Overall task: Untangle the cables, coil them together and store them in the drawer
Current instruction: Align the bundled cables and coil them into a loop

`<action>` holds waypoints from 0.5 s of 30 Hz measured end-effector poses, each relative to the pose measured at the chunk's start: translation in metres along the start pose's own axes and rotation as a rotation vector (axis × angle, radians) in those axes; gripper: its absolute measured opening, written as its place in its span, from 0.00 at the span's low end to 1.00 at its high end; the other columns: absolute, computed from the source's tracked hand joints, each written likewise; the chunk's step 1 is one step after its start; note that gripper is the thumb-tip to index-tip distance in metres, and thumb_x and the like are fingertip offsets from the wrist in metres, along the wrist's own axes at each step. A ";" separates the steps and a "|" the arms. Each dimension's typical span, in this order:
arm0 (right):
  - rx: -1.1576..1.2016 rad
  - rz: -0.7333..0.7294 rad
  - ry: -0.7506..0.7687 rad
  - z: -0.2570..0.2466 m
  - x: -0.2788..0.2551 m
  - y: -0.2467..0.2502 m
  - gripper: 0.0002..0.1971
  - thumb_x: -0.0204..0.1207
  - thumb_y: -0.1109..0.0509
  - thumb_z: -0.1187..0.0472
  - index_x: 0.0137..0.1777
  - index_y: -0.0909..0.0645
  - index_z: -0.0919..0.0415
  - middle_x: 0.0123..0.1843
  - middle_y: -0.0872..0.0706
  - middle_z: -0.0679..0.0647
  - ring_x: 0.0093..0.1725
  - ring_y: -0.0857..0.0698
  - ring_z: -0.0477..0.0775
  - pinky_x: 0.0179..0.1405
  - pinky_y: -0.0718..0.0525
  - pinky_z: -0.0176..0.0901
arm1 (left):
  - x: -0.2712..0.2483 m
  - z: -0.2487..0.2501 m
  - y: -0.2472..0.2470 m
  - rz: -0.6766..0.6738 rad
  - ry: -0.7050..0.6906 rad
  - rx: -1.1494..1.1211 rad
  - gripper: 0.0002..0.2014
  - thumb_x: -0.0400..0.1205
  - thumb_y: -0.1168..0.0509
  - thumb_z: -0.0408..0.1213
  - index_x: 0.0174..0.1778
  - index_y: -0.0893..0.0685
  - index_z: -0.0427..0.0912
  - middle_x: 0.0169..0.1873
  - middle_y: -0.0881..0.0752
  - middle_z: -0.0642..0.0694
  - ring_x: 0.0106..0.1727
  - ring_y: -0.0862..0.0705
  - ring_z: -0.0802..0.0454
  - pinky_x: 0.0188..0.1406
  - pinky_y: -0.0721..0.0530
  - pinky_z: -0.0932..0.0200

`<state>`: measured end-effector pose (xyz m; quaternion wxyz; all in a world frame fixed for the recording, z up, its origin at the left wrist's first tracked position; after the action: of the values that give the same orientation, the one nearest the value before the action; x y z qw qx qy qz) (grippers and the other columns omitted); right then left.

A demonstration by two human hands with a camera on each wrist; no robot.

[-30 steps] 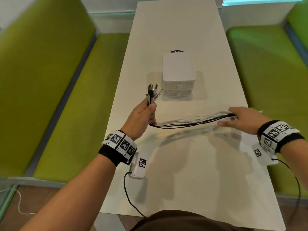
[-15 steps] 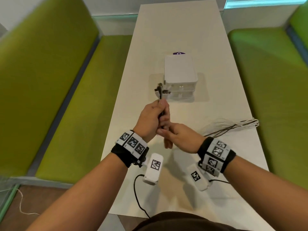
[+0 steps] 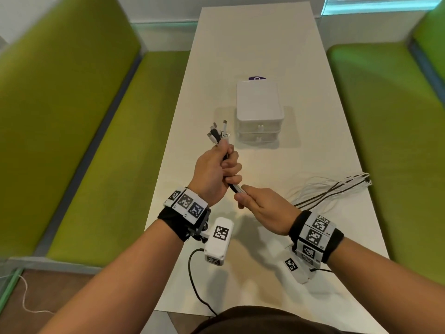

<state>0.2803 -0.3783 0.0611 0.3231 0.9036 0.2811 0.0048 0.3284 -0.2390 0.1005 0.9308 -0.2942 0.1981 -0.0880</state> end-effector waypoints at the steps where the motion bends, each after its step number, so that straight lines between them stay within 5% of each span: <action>1: -0.026 0.002 -0.005 0.002 -0.001 0.000 0.20 0.87 0.49 0.40 0.48 0.23 0.53 0.32 0.19 0.29 0.35 0.21 0.37 0.44 0.24 0.46 | 0.001 0.000 -0.001 0.018 -0.013 0.022 0.18 0.91 0.46 0.50 0.38 0.29 0.45 0.26 0.40 0.51 0.23 0.44 0.58 0.21 0.41 0.63; 6: -0.284 0.006 -0.039 0.011 -0.006 0.002 0.17 0.88 0.52 0.39 0.49 0.36 0.51 0.32 0.25 0.47 0.34 0.24 0.57 0.35 0.29 0.53 | 0.004 0.018 -0.002 0.108 -0.049 0.115 0.18 0.92 0.47 0.48 0.36 0.33 0.47 0.26 0.42 0.50 0.23 0.46 0.56 0.18 0.40 0.63; 15: -0.569 -0.162 -0.030 -0.039 -0.030 0.019 0.12 0.89 0.45 0.45 0.52 0.33 0.52 0.38 0.24 0.51 0.39 0.20 0.62 0.39 0.22 0.55 | 0.021 -0.001 0.023 0.183 -0.077 0.495 0.10 0.91 0.45 0.45 0.45 0.32 0.47 0.26 0.36 0.53 0.25 0.41 0.57 0.19 0.40 0.65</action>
<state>0.2576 -0.3834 0.1082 0.5668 0.7514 0.3350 0.0443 0.3486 -0.2272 0.0798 0.9854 -0.0416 0.1606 -0.0379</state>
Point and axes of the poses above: each hand's wrist, its own x-axis towards the middle knuckle, its own y-axis out of the back of the hand, z = x × y, the point moved 3 cm from there along x, towards the middle knuckle
